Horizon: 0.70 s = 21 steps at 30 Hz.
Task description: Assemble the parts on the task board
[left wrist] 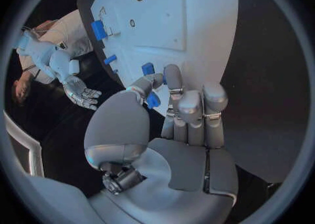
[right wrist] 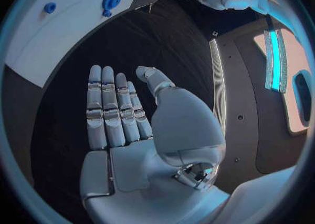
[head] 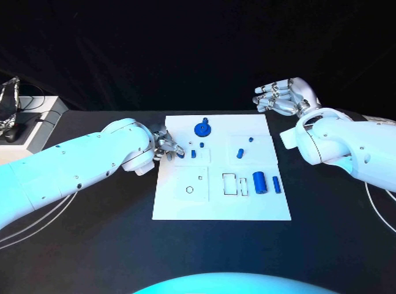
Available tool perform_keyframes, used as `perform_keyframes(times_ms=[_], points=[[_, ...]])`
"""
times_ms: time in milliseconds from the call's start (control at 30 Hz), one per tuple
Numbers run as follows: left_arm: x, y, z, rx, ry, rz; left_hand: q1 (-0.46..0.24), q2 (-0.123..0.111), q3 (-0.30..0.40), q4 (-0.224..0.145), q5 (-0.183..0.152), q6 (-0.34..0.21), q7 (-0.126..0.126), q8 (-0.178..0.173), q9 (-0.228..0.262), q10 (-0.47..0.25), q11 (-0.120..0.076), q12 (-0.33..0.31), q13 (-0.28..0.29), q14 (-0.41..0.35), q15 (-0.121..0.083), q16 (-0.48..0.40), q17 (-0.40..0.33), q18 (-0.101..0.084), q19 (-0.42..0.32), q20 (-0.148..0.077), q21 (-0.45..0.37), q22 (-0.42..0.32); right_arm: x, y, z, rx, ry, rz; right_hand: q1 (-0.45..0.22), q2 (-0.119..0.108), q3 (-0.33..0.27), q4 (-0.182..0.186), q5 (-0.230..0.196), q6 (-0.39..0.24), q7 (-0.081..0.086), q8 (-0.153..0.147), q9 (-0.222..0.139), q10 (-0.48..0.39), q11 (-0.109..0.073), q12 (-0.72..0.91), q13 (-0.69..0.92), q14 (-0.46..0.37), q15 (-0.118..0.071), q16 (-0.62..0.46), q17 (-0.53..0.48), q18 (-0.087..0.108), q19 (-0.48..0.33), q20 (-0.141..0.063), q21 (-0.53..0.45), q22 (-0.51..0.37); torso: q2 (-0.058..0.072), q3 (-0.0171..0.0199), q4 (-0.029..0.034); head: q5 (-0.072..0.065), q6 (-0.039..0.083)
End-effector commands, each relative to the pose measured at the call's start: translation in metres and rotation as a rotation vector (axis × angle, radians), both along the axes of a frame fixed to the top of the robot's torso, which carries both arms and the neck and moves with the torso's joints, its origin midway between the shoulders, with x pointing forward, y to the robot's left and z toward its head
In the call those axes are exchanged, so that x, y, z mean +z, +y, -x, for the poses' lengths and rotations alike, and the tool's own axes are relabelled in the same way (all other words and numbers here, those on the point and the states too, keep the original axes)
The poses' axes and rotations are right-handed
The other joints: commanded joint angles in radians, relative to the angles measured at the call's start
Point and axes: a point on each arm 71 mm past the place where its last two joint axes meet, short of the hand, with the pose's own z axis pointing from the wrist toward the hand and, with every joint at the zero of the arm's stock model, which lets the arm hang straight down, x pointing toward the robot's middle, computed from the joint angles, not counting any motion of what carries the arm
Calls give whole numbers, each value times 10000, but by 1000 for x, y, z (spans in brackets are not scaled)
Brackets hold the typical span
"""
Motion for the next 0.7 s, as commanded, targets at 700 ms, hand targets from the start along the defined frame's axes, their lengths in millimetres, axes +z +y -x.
perform_keyframes(times_ms=[700], points=[[-6,-11,5,-477,259,-226,359,365,-550,243,-2,950,-646,-318,-13,311,-126,57,-456,34,-85,39,44,-278,77,-59,1,20,0,1,1,194,22,6,24,-72,-70,86,-45,-102,-13,-64,-6,-115,14,-47,-12,-84,5,-41,-13,160,7,69,-49,-15,-1,-9,11,-70,-31]])
